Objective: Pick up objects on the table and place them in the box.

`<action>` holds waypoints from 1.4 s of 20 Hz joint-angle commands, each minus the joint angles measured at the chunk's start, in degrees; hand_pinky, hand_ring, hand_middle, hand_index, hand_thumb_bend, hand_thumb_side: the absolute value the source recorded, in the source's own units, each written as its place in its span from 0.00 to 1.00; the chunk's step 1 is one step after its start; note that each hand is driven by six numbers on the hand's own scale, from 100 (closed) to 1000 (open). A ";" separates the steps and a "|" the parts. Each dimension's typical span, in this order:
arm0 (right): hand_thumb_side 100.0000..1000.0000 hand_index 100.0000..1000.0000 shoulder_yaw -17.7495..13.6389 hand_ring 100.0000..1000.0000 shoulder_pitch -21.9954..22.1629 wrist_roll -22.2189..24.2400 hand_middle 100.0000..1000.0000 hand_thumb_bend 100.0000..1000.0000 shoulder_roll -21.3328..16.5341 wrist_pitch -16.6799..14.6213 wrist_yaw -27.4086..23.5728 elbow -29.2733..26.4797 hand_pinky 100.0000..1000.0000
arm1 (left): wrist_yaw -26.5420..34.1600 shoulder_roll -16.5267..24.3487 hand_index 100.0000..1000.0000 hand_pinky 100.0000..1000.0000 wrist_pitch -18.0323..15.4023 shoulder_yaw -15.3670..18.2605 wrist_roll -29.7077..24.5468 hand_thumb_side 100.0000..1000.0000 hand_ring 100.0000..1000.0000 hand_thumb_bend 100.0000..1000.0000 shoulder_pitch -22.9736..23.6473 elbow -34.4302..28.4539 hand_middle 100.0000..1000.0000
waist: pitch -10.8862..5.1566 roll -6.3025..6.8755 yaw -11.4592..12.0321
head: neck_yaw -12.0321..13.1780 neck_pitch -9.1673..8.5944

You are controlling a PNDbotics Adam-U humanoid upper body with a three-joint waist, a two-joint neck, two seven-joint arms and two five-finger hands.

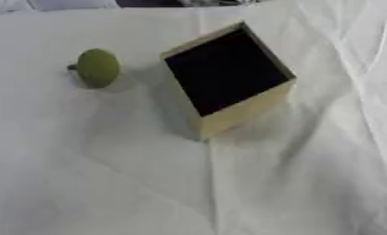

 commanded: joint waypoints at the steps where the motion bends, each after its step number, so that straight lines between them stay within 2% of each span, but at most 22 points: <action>1: 0.35 0.71 0.09 0.81 -0.86 0.31 0.57 0.00 -1.54 -0.09 -0.37 -1.20 0.82 | -3.62 2.17 0.90 0.81 -0.94 -1.25 -2.10 0.42 0.94 0.50 -1.86 2.42 0.78 | -1.53 -0.03 0.06 | 0.13 -0.21; 7: 0.35 0.71 0.35 0.81 -0.92 0.63 0.58 0.00 -1.55 -0.15 -0.55 -1.20 0.82 | -7.51 1.30 0.91 0.84 -2.47 -3.12 -4.72 0.33 0.95 0.55 -4.94 6.20 0.80 | -1.69 -0.18 0.06 | 0.09 -0.15; 9: 0.34 0.71 0.45 0.81 -0.96 0.71 0.58 0.00 -1.61 -0.22 -0.63 -1.20 0.82 | -8.02 0.70 0.90 0.84 -2.80 -3.43 -5.67 0.25 0.96 0.57 -6.36 7.29 0.80 | -1.78 -0.23 0.08 | 0.16 -0.07; 11: 0.34 0.71 0.57 0.81 -1.07 0.79 0.58 0.00 -1.69 -0.30 -0.73 -1.20 0.82 | -7.99 0.04 0.90 0.84 -3.26 -3.69 -6.43 0.24 0.96 0.58 -7.74 8.28 0.79 | -1.87 -0.26 0.11 | 0.18 -0.04; 12: 0.34 0.71 0.60 0.81 -1.10 0.82 0.58 0.00 -1.70 -0.31 -0.76 -1.20 0.82 | -7.96 -0.15 0.90 0.84 -3.47 -3.78 -6.69 0.19 0.96 0.60 -8.19 8.66 0.80 | -1.90 -0.26 0.12 | 0.19 -0.03; 15: 0.34 0.71 0.69 0.81 -1.15 0.89 0.58 0.00 -1.73 -0.34 -0.87 -1.20 0.82 | -8.58 -0.91 0.90 0.84 -3.87 -4.20 -7.38 0.18 0.96 0.60 -9.71 9.64 0.80 | -1.99 -0.27 0.15 | 0.23 -0.04; 16: 0.34 0.71 0.75 0.81 -1.15 0.93 0.58 0.00 -1.68 -0.32 -0.90 -1.20 0.82 | -8.89 -1.38 0.90 0.84 -3.92 -4.46 -7.75 0.09 0.97 0.61 -10.32 10.00 0.80 | -2.04 -0.27 0.09 | 0.30 -0.05; 20: 0.34 0.71 0.90 0.81 -1.12 1.17 0.58 0.00 -1.53 -0.24 -1.06 -1.20 0.82 | -10.51 -3.93 0.90 0.85 -4.19 -5.69 -10.28 0.05 0.97 0.61 -13.53 11.74 0.80 | -2.19 -0.26 0.00 | 0.40 -0.04; 28: 0.35 0.71 1.03 0.81 -1.14 1.49 0.58 0.00 -1.09 -0.04 -1.39 -1.20 0.82 | -12.76 -8.55 0.89 0.84 -4.36 -6.43 -12.15 0.04 0.98 0.59 -17.58 13.09 0.81 | -2.40 -0.14 -0.40 | 0.78 -0.10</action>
